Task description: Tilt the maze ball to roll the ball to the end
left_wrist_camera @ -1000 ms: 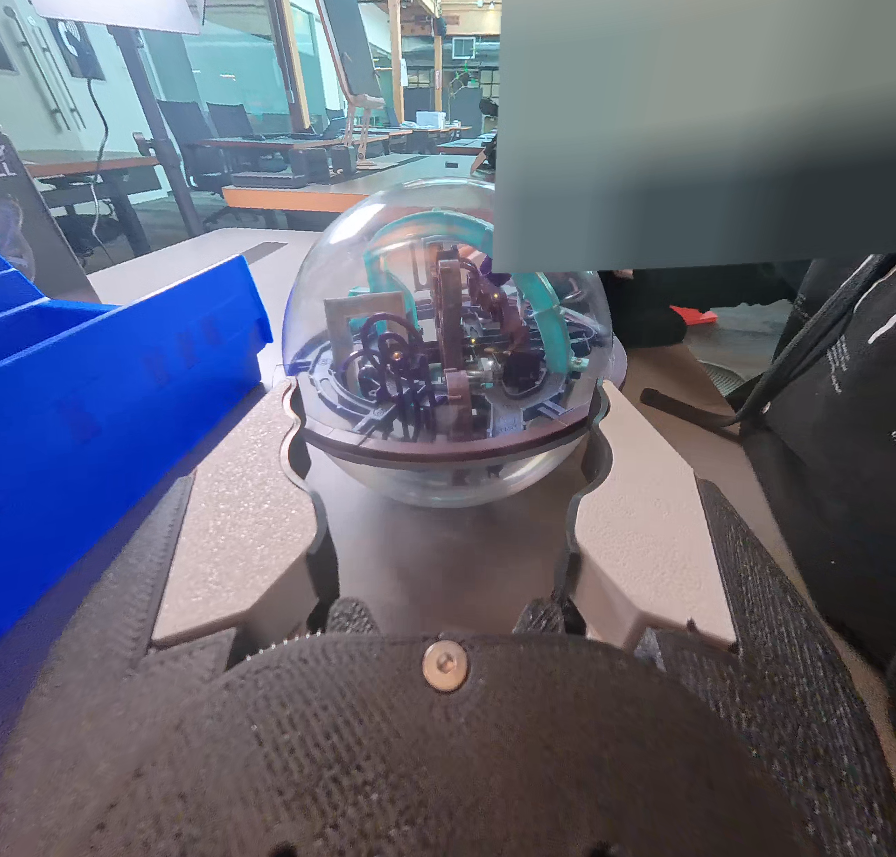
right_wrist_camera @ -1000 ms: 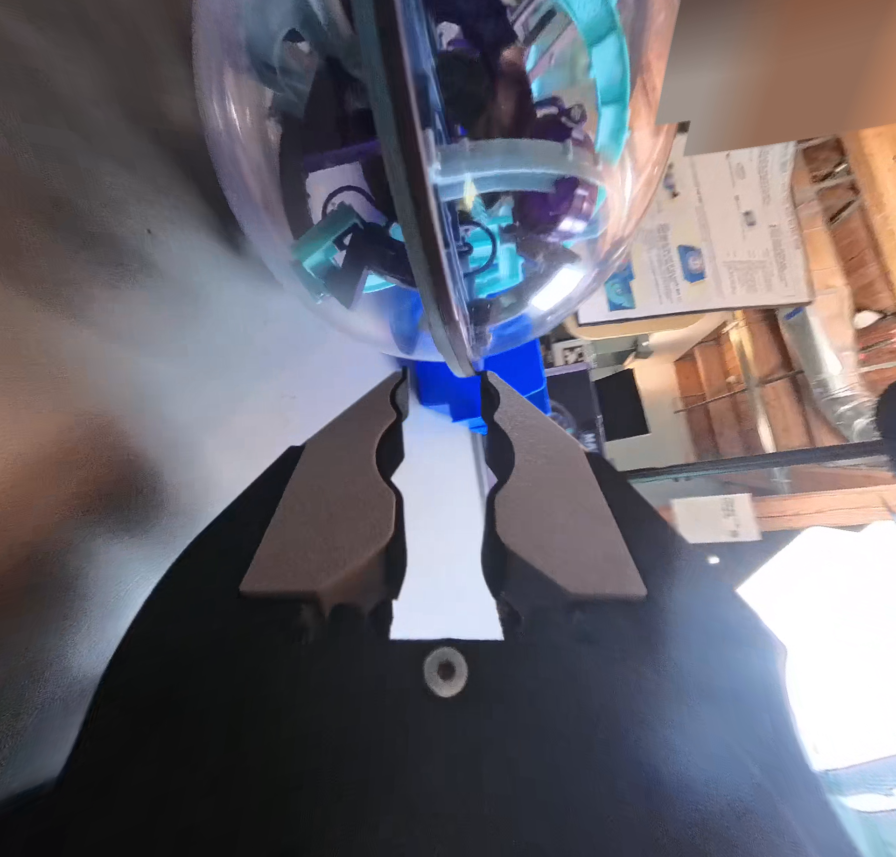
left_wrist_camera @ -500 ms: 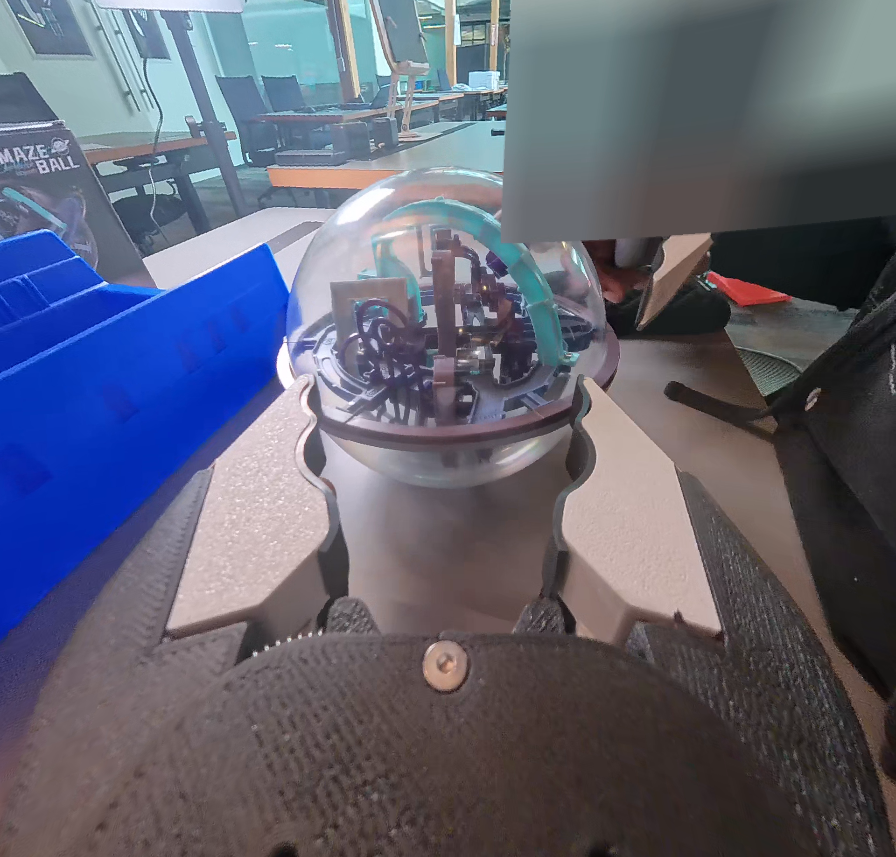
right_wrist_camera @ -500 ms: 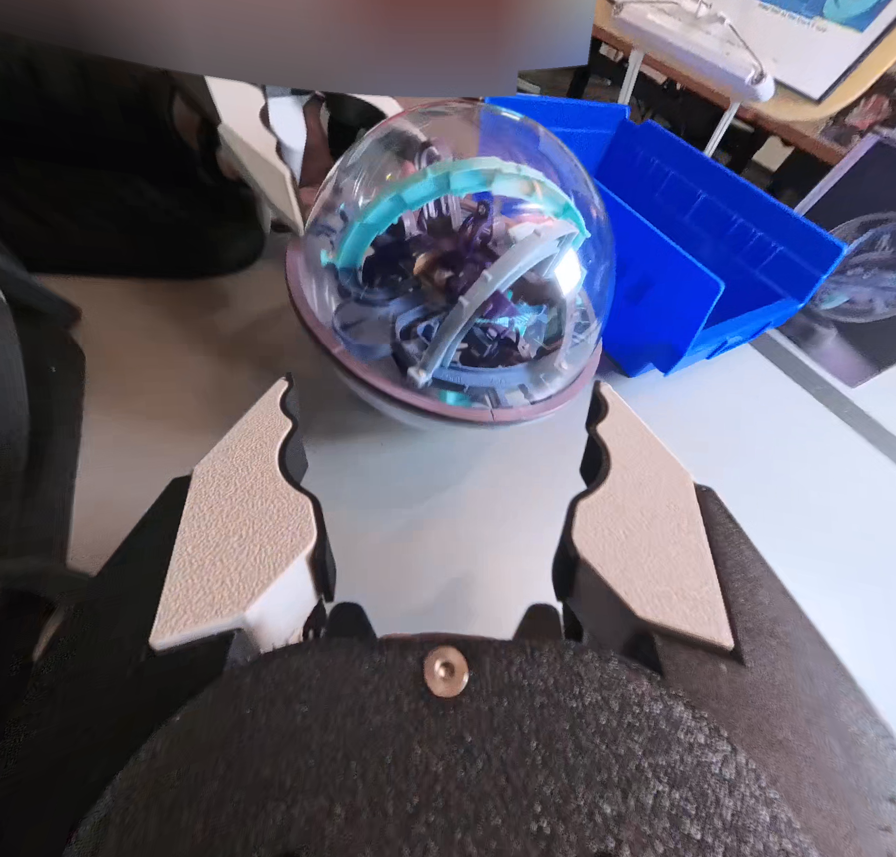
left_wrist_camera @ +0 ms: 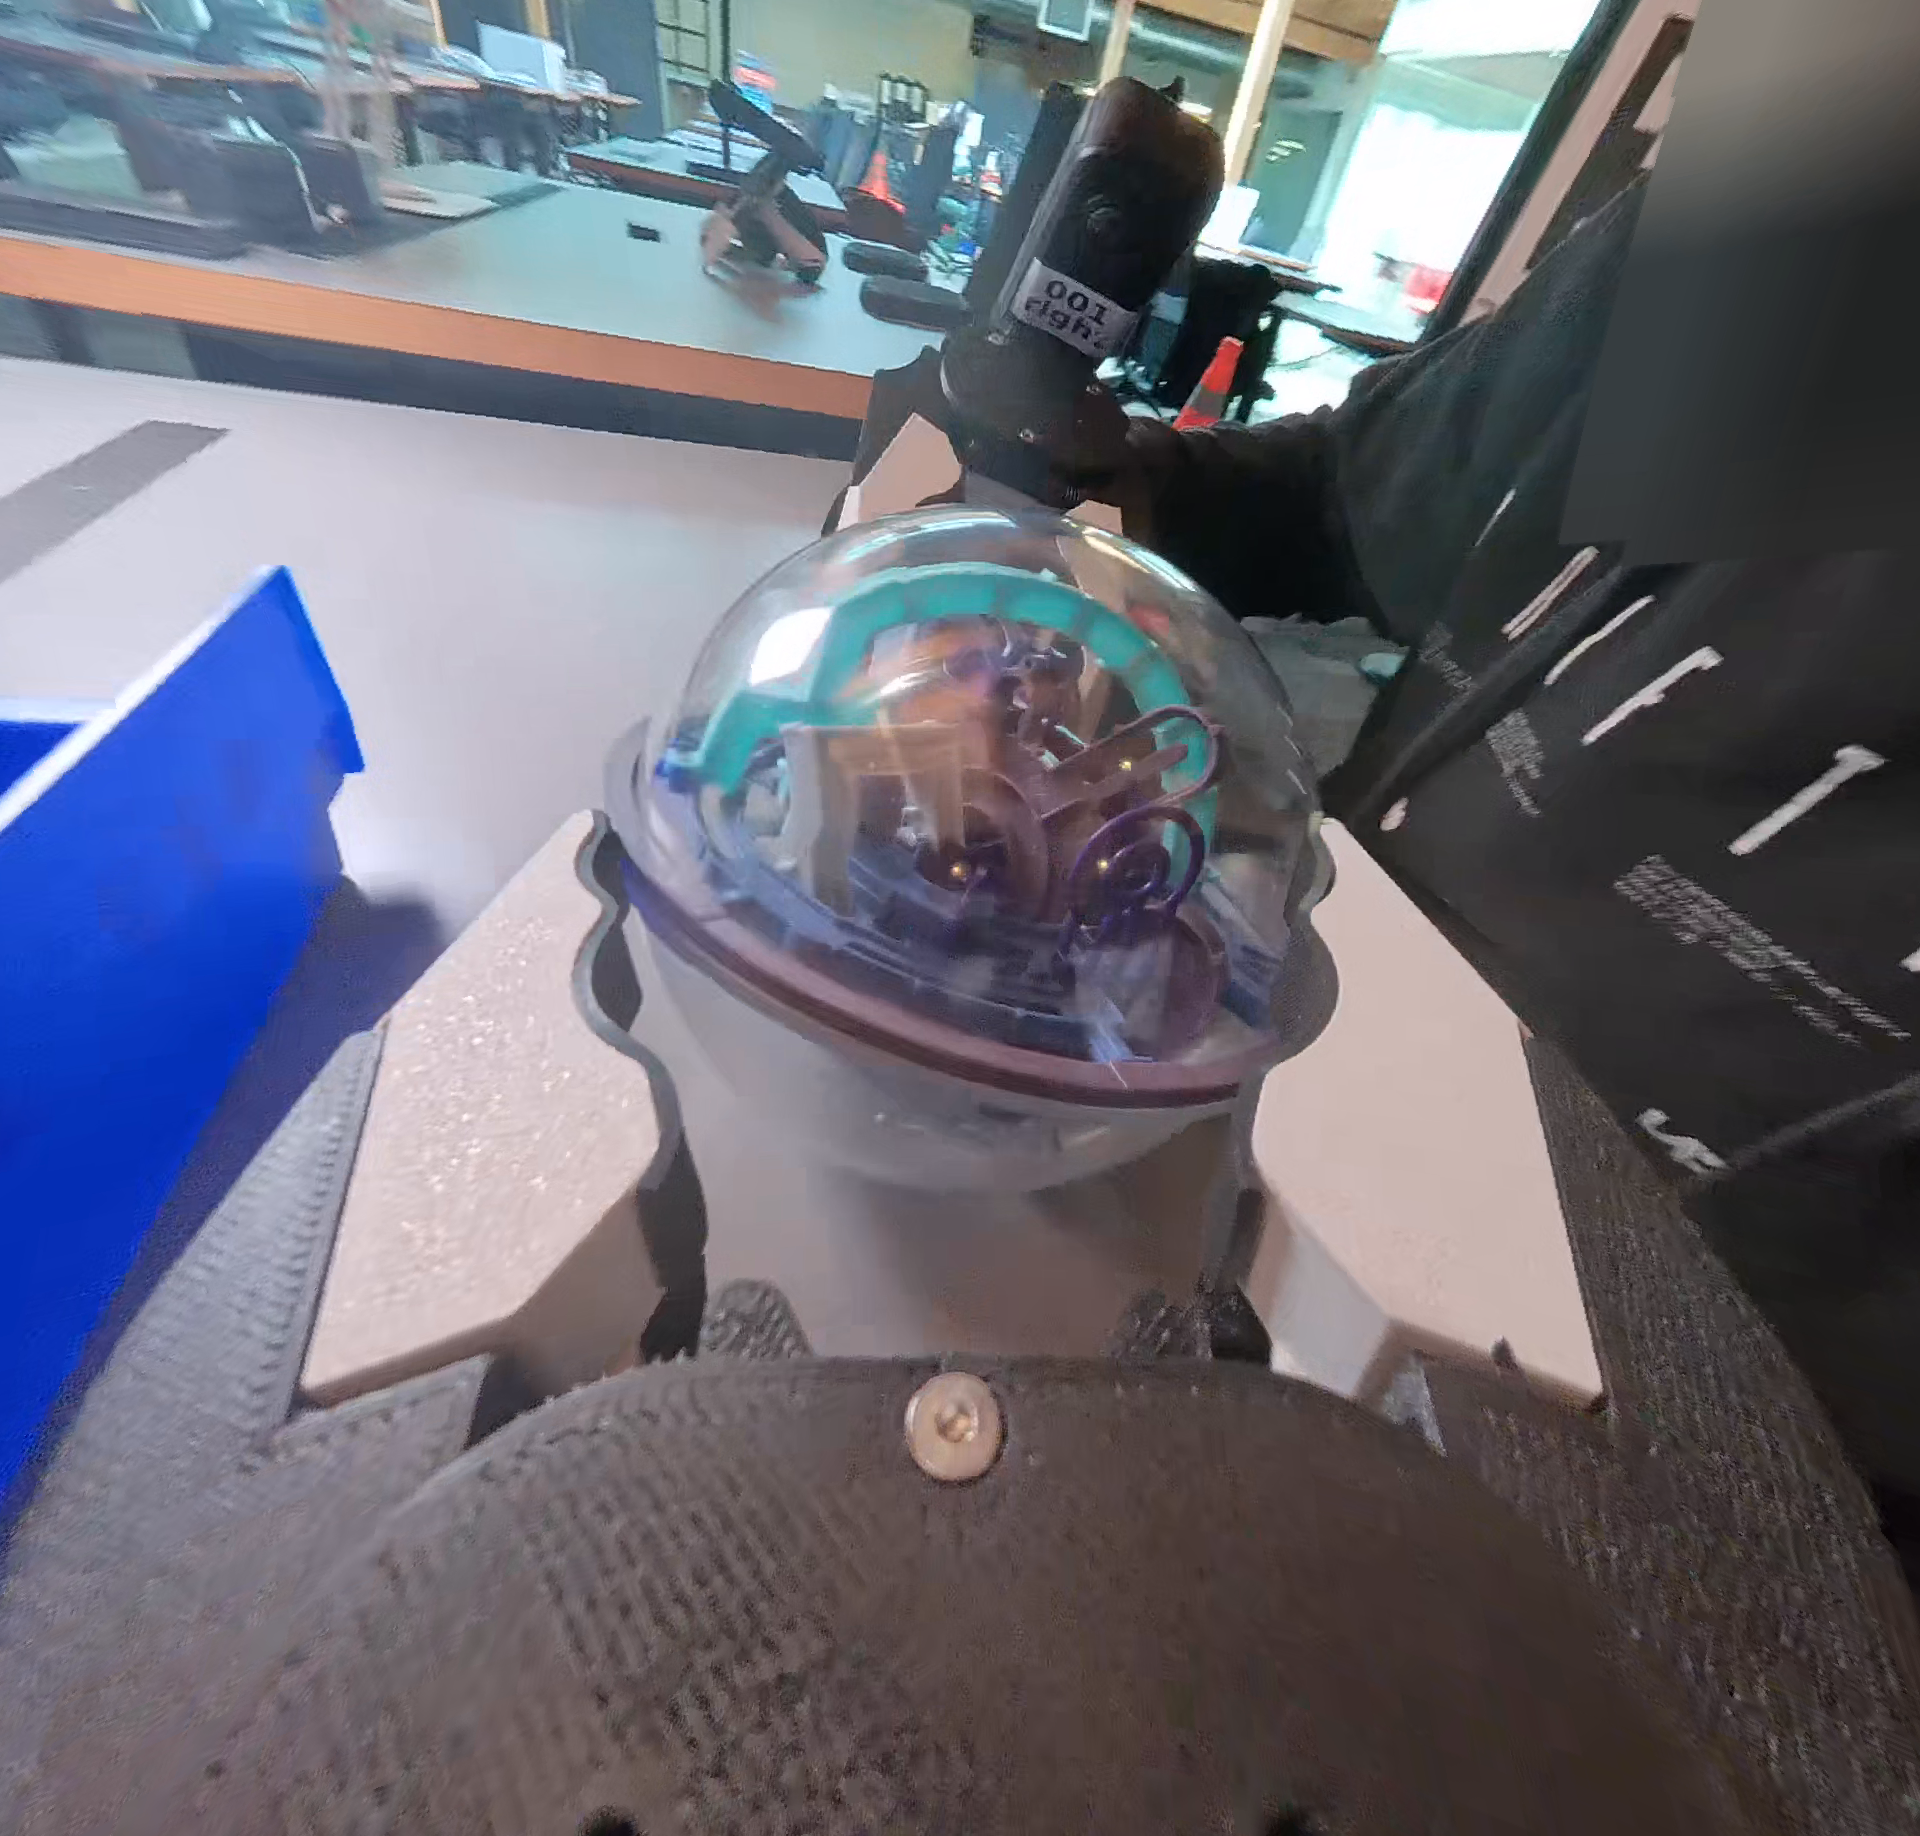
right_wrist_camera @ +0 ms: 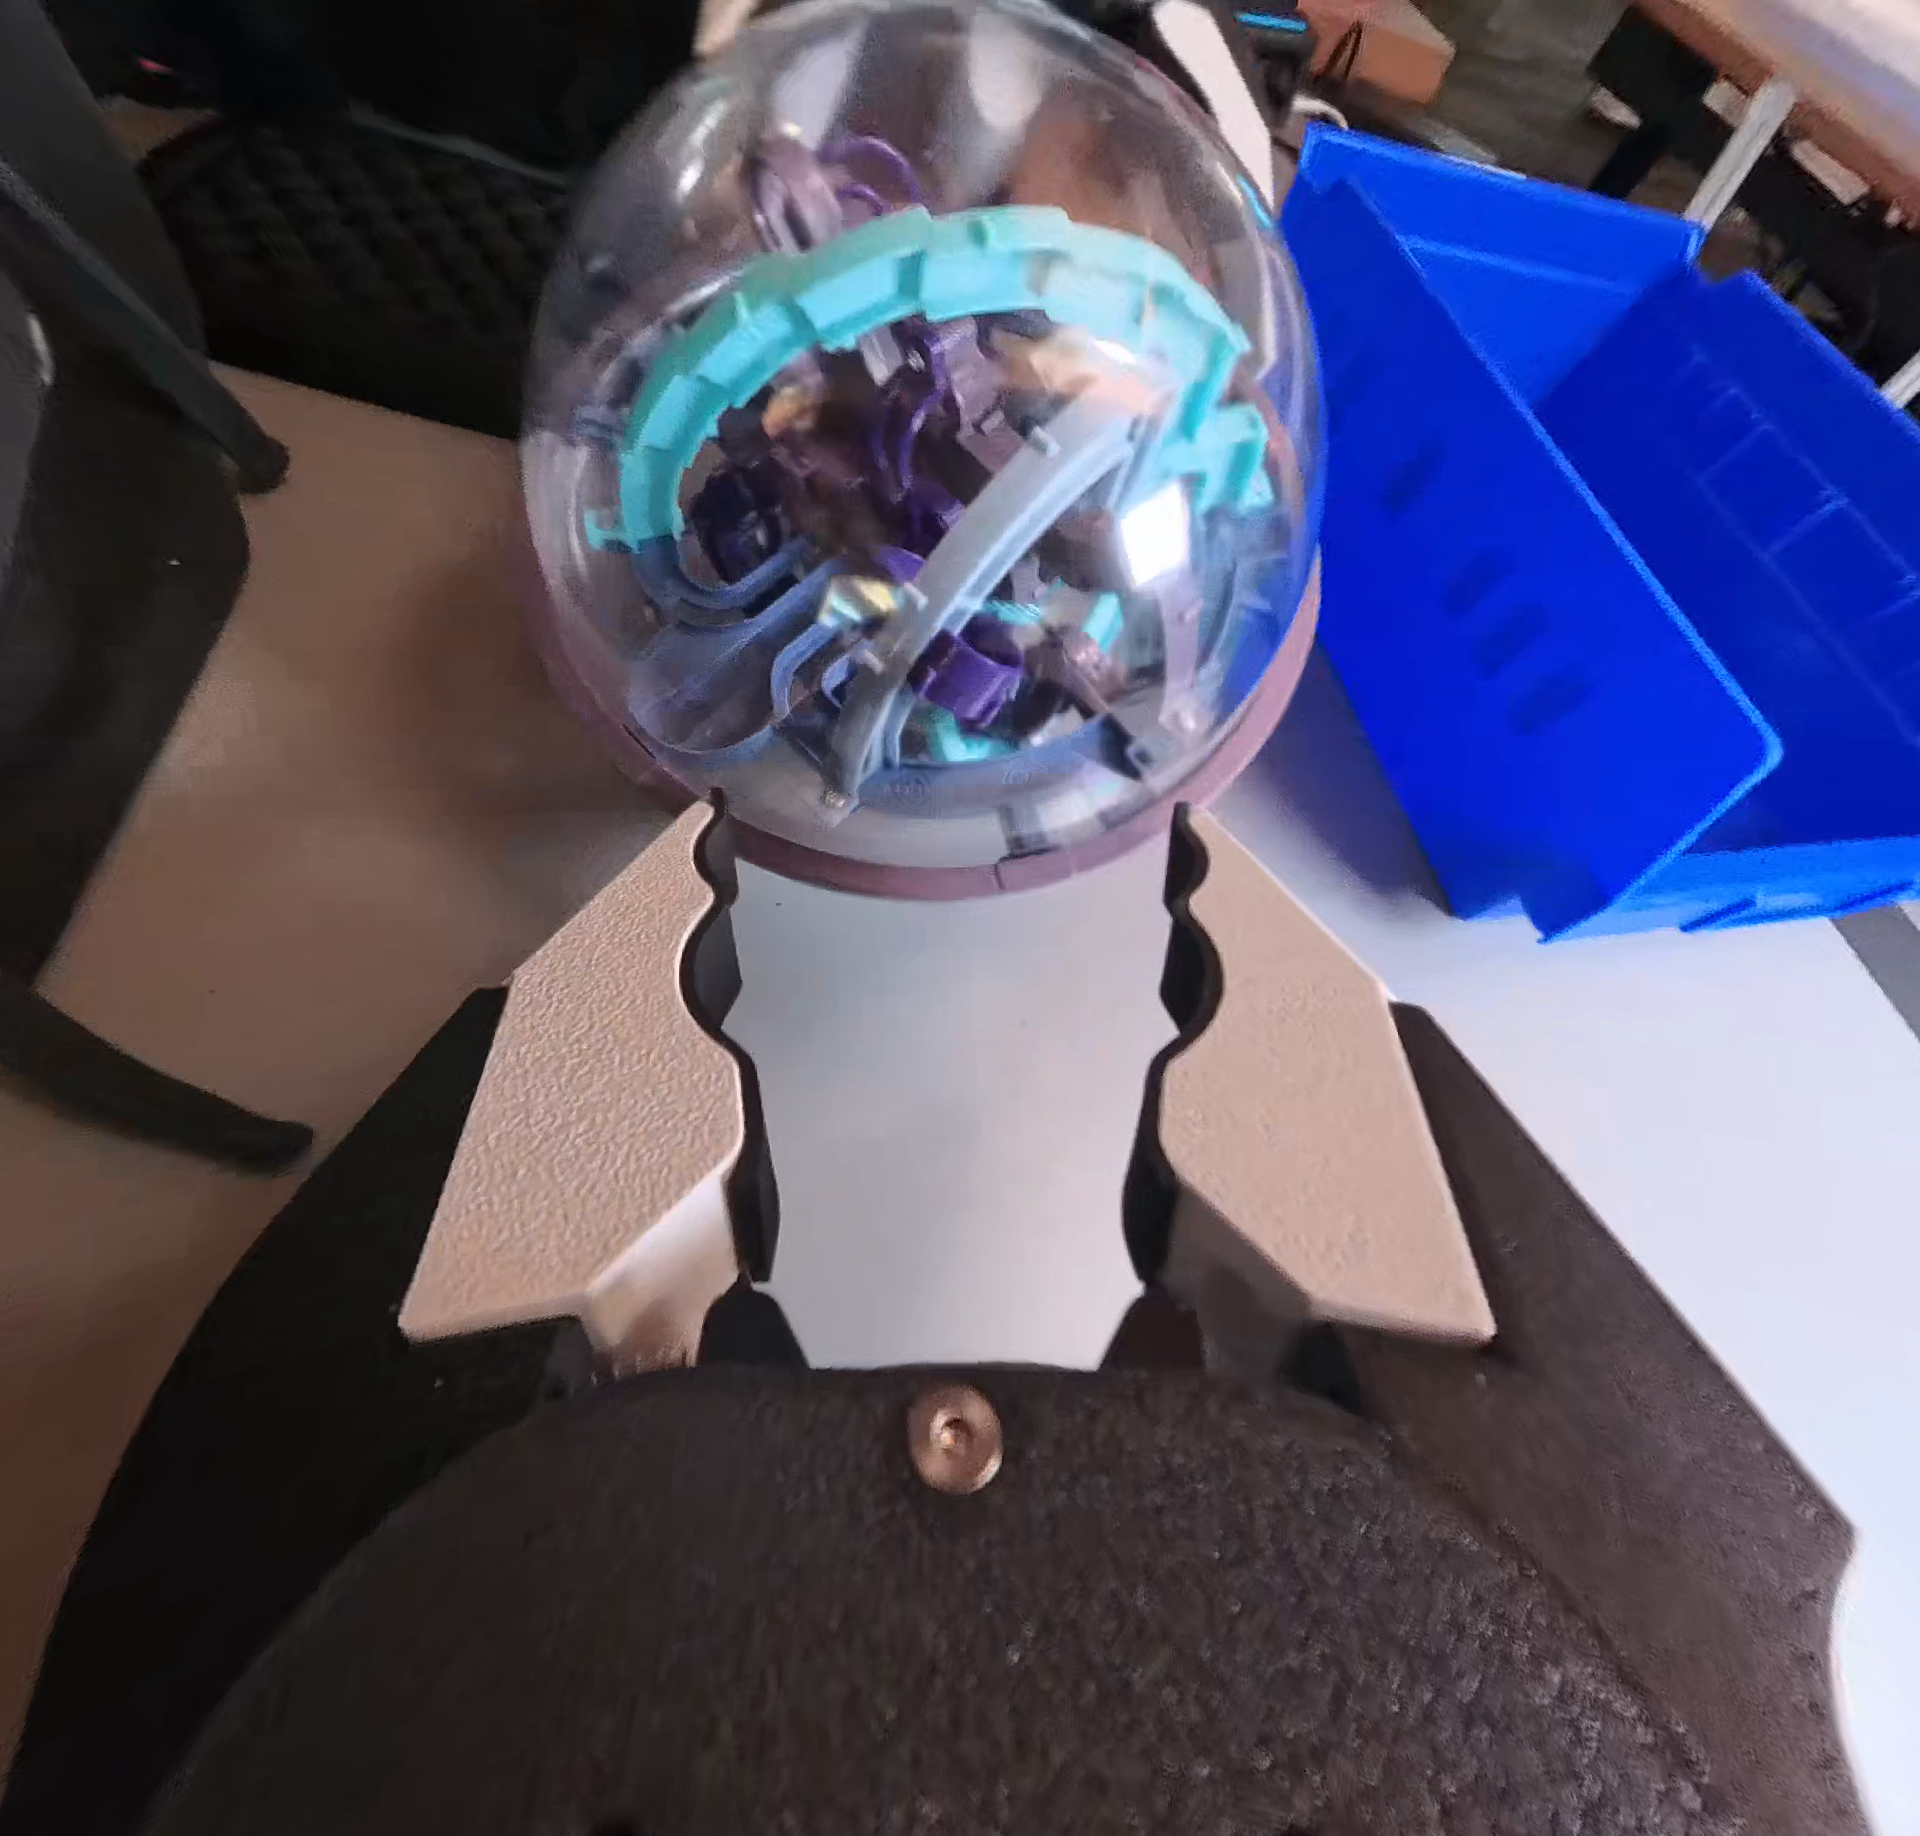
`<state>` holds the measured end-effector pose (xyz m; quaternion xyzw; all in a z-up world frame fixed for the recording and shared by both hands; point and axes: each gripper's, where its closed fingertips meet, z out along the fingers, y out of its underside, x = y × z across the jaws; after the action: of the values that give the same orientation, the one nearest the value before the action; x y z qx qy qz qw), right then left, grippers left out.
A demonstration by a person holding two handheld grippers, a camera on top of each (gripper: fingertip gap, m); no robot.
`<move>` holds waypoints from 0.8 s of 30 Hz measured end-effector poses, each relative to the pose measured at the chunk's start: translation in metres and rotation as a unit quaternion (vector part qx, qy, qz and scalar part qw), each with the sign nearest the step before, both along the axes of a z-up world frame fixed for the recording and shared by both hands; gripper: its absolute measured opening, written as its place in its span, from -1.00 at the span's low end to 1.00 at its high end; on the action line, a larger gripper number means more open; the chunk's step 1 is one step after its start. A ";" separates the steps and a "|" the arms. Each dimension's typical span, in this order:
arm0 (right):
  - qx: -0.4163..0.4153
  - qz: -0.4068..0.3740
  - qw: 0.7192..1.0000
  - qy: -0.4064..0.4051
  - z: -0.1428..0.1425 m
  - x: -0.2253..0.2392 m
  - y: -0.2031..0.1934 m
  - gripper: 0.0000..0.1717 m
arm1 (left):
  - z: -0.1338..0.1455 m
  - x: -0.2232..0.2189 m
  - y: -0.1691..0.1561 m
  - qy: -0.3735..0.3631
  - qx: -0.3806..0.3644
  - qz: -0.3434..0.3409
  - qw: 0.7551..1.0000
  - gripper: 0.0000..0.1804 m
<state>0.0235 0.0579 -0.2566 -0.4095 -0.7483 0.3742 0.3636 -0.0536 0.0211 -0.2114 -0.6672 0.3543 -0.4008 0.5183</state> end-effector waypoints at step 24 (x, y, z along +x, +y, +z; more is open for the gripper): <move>-0.467 -0.092 0.877 -0.069 0.011 0.001 0.028 -0.88 | -0.022 -0.016 0.002 0.056 0.002 0.233 0.971 0.31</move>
<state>0.0246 0.0856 -0.2457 -0.6236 -0.4689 0.6156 0.1108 -0.0700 0.0226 -0.2332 -0.7517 0.2189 -0.2301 0.5780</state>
